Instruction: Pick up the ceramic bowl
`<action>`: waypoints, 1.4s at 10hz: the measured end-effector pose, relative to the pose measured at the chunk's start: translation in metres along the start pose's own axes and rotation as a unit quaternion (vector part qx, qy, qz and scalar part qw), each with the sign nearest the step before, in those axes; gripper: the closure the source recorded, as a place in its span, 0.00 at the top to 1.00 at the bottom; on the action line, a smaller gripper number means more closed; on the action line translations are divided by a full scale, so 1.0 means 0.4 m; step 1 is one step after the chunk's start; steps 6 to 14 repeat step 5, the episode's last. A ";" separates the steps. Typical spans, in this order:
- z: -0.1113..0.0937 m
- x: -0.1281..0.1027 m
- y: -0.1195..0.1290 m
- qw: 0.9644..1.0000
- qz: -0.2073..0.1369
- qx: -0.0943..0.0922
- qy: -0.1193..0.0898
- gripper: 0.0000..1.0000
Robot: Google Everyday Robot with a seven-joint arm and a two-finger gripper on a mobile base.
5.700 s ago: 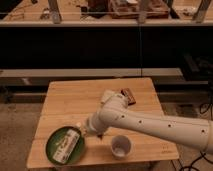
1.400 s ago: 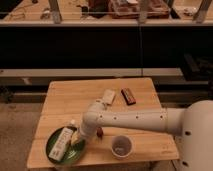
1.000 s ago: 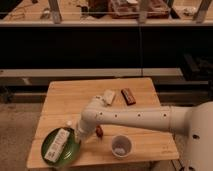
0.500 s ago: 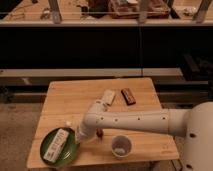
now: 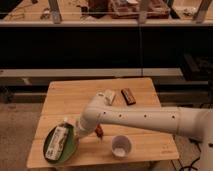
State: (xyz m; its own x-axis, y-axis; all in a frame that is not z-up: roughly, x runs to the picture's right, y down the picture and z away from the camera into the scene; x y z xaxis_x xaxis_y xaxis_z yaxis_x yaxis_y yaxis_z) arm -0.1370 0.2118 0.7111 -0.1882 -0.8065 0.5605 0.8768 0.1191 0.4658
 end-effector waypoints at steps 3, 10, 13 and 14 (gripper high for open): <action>-0.053 0.000 -0.027 1.000 -0.018 0.005 0.009 0.03; -0.088 0.003 -0.040 1.000 -0.024 0.006 0.012 0.03; -0.088 0.003 -0.040 1.000 -0.024 0.006 0.012 0.03; -0.088 0.003 -0.040 1.000 -0.024 0.006 0.012 0.03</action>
